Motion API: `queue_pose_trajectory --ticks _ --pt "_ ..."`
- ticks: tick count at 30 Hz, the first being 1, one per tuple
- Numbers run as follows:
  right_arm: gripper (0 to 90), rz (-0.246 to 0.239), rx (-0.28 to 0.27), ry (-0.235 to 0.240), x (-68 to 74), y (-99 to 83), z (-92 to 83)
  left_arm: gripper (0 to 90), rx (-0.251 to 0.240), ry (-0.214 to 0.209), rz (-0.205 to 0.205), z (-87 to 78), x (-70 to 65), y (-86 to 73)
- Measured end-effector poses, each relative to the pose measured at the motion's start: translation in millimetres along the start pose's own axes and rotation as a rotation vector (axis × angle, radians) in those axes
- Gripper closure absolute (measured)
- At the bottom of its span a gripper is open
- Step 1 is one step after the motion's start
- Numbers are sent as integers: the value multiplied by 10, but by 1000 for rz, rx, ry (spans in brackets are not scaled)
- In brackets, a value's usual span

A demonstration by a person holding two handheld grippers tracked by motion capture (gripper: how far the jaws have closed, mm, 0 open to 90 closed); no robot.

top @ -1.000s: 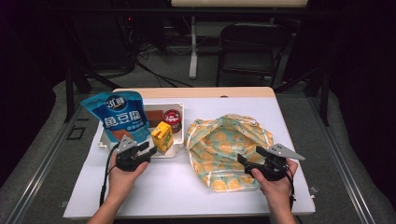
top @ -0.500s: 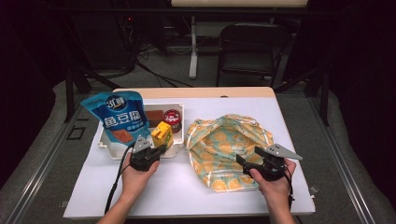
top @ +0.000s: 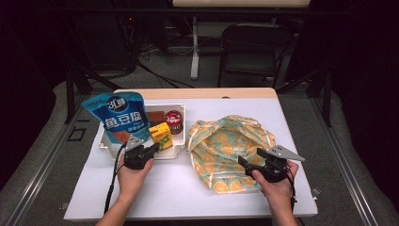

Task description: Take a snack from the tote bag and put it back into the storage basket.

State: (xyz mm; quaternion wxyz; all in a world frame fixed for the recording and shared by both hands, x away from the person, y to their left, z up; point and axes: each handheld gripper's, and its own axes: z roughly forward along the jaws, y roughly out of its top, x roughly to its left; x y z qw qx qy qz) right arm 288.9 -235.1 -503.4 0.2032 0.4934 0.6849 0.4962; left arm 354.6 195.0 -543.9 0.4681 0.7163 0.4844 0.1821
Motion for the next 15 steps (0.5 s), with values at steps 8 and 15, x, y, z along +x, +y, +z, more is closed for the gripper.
queue_pose_trajectory --ticks 8,15 --pt "163 5 -3 -6 -15 -1 -8 900 -26 36 -60 -110 142 7" --pt "163 10 -3 -13 -47 -6 -10 900 -51 64 -157 -120 290 45"
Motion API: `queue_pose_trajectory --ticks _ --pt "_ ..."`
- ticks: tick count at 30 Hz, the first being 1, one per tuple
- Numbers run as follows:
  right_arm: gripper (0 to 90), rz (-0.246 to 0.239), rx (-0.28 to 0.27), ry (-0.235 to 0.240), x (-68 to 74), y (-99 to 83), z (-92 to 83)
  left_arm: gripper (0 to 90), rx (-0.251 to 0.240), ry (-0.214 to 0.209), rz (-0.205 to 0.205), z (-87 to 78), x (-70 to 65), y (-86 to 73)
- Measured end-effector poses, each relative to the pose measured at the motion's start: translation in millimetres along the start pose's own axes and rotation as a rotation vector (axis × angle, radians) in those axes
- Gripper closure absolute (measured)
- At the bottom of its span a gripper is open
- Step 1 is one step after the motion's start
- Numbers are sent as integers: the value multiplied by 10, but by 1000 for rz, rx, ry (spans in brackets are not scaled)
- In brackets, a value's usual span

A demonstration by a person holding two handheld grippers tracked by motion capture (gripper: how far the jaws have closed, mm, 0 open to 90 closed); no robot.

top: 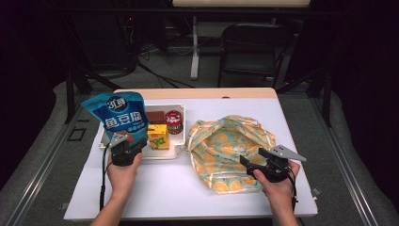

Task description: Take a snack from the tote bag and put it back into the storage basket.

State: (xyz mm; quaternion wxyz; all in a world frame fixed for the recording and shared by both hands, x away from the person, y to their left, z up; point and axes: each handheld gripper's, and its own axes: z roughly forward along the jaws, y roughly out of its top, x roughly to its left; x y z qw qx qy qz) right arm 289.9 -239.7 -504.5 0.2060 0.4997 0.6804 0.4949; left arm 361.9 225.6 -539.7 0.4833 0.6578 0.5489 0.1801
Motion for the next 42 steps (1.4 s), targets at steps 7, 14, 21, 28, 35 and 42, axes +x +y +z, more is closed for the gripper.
queue_pose_trajectory --ticks 7,14,21,28,35,42 --pt "163 -12 7 -16 0 -18 5 900 34 14 -24 200 7 13" --pt "164 -12 12 -14 -12 -24 22 900 41 24 -45 259 -24 75" --pt "164 -14 17 -13 -6 -32 8 900 58 26 -54 307 -78 48" --pt "164 -15 21 -18 -9 -31 24 900 67 20 -48 353 -151 52" --pt "164 -22 29 -8 7 -37 32 900 72 14 -62 419 -217 90" --pt "164 -14 20 -17 -23 -36 10 900 98 7 -60 517 -301 46"
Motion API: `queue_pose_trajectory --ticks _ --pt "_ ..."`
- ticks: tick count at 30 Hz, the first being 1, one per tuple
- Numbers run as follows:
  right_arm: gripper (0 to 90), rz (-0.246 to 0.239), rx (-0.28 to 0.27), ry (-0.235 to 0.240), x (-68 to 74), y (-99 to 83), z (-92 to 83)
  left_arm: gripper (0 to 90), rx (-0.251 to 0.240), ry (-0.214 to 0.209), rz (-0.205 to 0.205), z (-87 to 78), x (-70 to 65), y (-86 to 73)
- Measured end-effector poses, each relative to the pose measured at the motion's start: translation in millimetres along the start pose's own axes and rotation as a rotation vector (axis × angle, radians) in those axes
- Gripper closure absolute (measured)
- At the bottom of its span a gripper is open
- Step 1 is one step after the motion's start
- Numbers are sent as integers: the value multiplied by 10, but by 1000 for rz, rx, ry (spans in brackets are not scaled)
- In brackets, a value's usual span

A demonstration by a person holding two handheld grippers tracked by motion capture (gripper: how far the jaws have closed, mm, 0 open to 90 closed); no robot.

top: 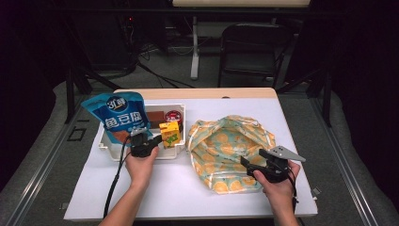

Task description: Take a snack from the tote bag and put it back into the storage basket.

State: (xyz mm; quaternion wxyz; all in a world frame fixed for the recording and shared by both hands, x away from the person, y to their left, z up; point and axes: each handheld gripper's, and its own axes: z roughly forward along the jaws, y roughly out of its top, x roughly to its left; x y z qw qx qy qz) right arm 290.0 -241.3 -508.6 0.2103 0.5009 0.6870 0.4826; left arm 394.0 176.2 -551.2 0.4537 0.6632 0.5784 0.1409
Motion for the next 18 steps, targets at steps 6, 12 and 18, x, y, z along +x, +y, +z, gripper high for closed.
queue_pose_trajectory --ticks 6,12,18 --pt "164 -13 12 -4 -2 -11 18 900 1 0 -3 42 -25 -2" --pt "163 -15 8 -10 14 -12 25 900 -11 7 23 50 -32 -12" --pt "162 -18 11 -9 14 -15 26 900 -19 8 77 -17 -38 -17"
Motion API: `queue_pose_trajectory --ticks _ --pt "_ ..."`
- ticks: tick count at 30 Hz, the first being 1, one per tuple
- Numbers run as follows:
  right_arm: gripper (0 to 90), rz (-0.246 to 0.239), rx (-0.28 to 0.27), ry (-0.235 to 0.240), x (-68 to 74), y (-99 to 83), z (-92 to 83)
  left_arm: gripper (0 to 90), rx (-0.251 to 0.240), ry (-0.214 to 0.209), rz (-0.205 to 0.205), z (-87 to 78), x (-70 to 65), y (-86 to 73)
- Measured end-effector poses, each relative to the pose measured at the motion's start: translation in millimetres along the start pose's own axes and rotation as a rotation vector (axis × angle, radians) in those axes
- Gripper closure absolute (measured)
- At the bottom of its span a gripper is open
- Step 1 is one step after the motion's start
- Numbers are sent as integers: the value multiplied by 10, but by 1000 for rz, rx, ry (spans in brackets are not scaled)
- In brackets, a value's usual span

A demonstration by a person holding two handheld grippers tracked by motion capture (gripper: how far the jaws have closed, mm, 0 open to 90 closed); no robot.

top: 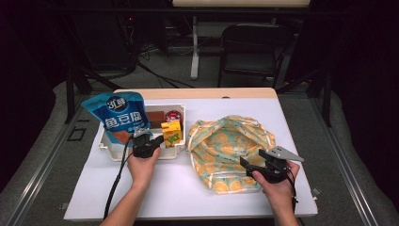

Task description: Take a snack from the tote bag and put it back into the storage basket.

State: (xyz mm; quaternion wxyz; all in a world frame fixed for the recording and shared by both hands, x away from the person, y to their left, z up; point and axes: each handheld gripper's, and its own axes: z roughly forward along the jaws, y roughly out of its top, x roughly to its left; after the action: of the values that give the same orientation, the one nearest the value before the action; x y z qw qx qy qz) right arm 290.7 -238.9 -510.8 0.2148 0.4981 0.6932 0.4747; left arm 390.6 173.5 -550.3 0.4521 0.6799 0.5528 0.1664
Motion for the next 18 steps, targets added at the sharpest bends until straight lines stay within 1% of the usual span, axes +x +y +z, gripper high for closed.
queue_pose_trajectory --ticks 2,3,5,6,10,12,15,17,18 --pt "162 -1 3 0 -11 -2 -6 900 5 8 17 -57 -2 5" --pt "162 1 0 -2 -14 -3 -7 900 -1 9 23 -78 -4 4" --pt "162 3 -1 -4 -27 -5 -11 900 -17 18 46 -164 -19 8" --pt "162 5 -3 -5 -32 -5 -10 899 -27 18 50 -203 -24 8" --pt "162 -2 3 -10 -52 -5 -15 831 -59 21 64 -365 -28 -5" --pt "161 -6 3 -14 -56 -4 -18 771 -67 6 71 -430 -19 -16" --pt "160 -14 3 -21 -59 -4 -21 668 -92 0 87 -532 -7 -48" --pt "158 -15 1 -23 -64 -6 -23 569 -112 -8 85 -606 3 -78" --pt "157 -14 -3 -24 -67 -9 -22 498 -114 -17 83 -641 9 -89"
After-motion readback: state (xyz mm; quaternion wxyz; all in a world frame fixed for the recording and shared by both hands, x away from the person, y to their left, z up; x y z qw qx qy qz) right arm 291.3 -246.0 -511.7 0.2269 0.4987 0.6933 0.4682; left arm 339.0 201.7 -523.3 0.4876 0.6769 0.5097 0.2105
